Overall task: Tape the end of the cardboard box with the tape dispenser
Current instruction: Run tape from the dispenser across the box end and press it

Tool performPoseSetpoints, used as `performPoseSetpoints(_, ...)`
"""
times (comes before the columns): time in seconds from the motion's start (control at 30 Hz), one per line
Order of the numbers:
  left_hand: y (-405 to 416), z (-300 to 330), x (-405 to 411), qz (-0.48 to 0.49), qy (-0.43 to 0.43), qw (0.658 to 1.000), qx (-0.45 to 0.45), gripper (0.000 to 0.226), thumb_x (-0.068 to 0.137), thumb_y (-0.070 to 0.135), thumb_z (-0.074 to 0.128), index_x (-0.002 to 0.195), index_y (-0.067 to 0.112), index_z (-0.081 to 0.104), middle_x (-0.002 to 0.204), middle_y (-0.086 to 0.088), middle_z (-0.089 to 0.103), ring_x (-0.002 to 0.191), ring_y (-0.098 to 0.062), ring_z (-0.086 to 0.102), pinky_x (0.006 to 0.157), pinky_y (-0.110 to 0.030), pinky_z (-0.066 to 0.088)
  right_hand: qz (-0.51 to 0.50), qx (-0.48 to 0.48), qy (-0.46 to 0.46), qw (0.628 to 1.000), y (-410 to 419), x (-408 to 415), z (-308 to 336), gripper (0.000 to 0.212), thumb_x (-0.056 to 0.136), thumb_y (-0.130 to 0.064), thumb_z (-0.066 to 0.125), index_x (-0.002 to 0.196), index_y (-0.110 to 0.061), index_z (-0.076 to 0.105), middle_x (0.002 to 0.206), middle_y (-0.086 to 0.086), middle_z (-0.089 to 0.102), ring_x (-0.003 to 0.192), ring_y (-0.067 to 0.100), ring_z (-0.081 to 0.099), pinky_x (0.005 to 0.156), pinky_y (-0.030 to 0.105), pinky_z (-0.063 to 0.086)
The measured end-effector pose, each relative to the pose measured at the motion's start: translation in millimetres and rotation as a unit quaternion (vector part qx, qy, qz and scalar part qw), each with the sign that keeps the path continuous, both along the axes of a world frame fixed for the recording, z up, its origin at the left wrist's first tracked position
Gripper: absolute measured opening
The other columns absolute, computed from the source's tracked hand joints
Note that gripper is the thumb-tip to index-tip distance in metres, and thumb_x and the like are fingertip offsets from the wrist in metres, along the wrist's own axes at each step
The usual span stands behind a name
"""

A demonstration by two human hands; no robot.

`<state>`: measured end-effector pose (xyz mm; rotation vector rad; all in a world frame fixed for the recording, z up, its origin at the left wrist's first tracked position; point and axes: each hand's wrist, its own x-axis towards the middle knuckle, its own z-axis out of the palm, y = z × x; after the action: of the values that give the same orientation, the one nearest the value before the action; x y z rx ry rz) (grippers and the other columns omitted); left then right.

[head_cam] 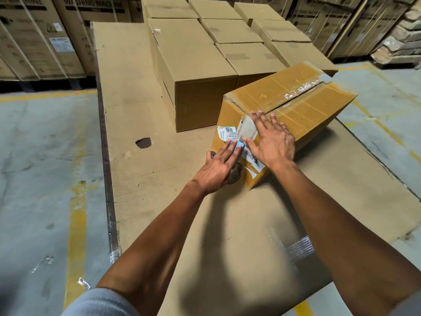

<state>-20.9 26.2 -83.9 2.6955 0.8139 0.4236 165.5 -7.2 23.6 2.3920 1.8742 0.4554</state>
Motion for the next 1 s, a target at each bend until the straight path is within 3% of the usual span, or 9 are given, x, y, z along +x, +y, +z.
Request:
performPoseSetpoints(0.13,-11,16,-9,0.020,-0.045,0.999,-0.007,0.086,0.105,0.012,0.058,0.173,0.006,0.007,0.182,-0.016,-0.001,0.169,-0.031,0.001,0.105,-0.051,0.035,0.018,0.004,0.034,0.999,-3,0,4,0.072,0.106,-0.062,0.021,0.168,-0.027,0.006,0.174,0.000,0.017,0.160,0.024,0.021,0.127,0.046,0.026)
performPoseSetpoints(0.23,-21,30,-13,0.027,-0.084,0.996,-0.015,0.088,0.099,0.012,0.058,0.172,0.003,0.010,0.181,-0.017,0.002,0.169,-0.032,0.003,0.104,-0.051,0.035,0.044,0.004,0.086,0.995,-9,2,10,0.069,0.109,-0.053,0.026,0.167,-0.021,0.007,0.174,0.006,0.020,0.160,0.024,0.021,0.128,0.045,0.022)
performPoseSetpoints(0.4,-35,49,-15,0.052,-0.144,0.988,-0.022,0.099,0.088,-0.002,0.064,0.172,0.002,0.011,0.182,-0.015,0.004,0.169,-0.030,0.006,0.107,-0.051,0.036,0.077,0.009,0.211,0.974,-23,-1,20,0.052,0.111,-0.044,0.033,0.162,-0.032,0.030,0.168,0.006,0.037,0.149,0.034,0.043,0.118,0.049,0.038)
performPoseSetpoints(0.5,-40,57,-14,0.068,-0.186,0.980,-0.019,0.095,0.089,-0.006,0.054,0.173,0.006,0.011,0.183,-0.011,0.004,0.169,-0.027,0.007,0.109,-0.049,0.037,0.104,0.056,0.350,0.929,-35,-12,32,0.046,0.112,-0.043,0.034,0.155,-0.029,0.044,0.149,0.000,0.061,0.135,0.026,0.057,0.109,0.041,0.043)
performPoseSetpoints(0.63,-50,65,-14,0.069,-0.234,0.970,-0.023,0.084,0.096,-0.002,0.044,0.173,0.008,0.013,0.183,-0.010,0.007,0.169,-0.025,0.009,0.116,-0.049,0.033,0.106,-0.033,0.531,0.840,-40,-18,49,0.059,0.106,-0.052,0.050,0.160,-0.032,0.037,0.159,-0.002,0.051,0.144,0.016,0.049,0.118,0.038,0.041)
performPoseSetpoints(0.7,-54,64,-14,0.064,-0.258,0.963,-0.029,0.078,0.102,0.000,0.042,0.173,0.008,0.013,0.183,-0.010,0.009,0.169,-0.024,0.011,0.120,-0.052,0.034,0.104,-0.086,0.565,0.814,-37,-17,51,0.068,0.102,-0.040,0.064,0.162,-0.033,0.032,0.158,0.006,0.052,0.142,0.019,0.053,0.118,0.042,0.045)
performPoseSetpoints(0.8,-60,62,-15,0.067,-0.297,0.952,-0.038,0.065,0.112,0.012,0.038,0.173,0.007,0.015,0.182,-0.009,0.016,0.168,-0.022,0.017,0.123,-0.048,0.035,0.100,-0.096,0.647,0.749,-33,-17,50,0.075,0.098,-0.014,0.072,0.162,-0.022,0.032,0.144,0.015,0.064,0.127,0.021,0.067,0.105,0.036,0.056)
performPoseSetpoints(0.9,-66,63,-17,0.086,-0.338,0.936,-0.055,0.062,0.115,0.020,0.037,0.172,0.007,0.018,0.178,-0.011,0.027,0.165,-0.017,0.026,0.132,-0.033,0.029,0.085,-0.085,0.639,0.760,-29,-20,50,0.084,0.088,-0.020,0.083,0.159,-0.021,0.037,0.135,0.013,0.066,0.122,0.022,0.069,0.108,0.042,0.055)
performPoseSetpoints(1.0,-70,65,-19,0.113,-0.361,0.923,-0.066,0.060,0.115,0.015,0.039,0.172,0.008,0.021,0.174,-0.011,0.036,0.158,0.002,0.029,0.129,-0.023,0.029,0.056,-0.071,0.611,0.786,-21,-27,46,0.090,0.079,-0.036,0.089,0.155,-0.022,0.043,0.126,0.002,0.070,0.117,0.020,0.070,0.108,0.048,0.054)
